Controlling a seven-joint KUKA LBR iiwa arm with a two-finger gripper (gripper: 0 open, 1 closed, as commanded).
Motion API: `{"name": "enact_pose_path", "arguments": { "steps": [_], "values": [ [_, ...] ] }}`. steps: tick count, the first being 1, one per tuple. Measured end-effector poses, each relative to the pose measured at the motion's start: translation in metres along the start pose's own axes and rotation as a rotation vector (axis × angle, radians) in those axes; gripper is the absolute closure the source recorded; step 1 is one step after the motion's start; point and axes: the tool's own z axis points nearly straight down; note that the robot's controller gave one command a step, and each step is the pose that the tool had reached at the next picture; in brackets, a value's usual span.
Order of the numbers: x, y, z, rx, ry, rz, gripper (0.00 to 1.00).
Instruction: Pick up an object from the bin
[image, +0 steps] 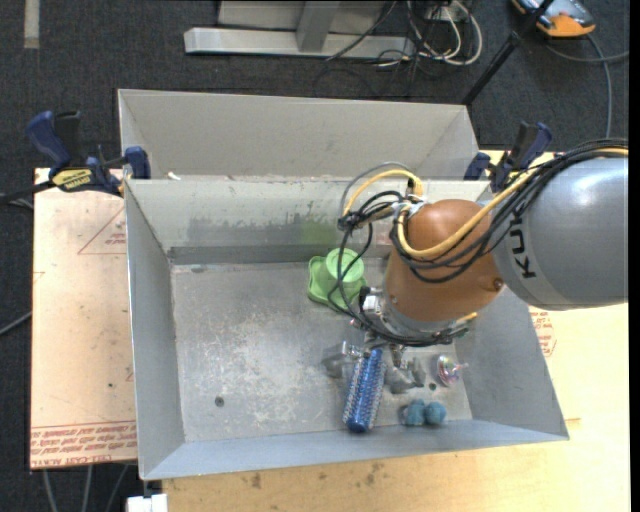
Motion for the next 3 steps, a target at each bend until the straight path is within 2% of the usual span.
{"name": "enact_pose_path", "arguments": {
  "steps": [1, 2, 3],
  "values": [
    [-0.001, 0.0, 0.0, -0.001, -0.002, 0.004, 0.0],
    [-0.001, 0.0, 0.001, -0.002, -0.002, 0.004, 1.0],
    [-0.002, 0.0, -0.053, 0.008, -0.004, 0.008, 1.0]
  ]
}}
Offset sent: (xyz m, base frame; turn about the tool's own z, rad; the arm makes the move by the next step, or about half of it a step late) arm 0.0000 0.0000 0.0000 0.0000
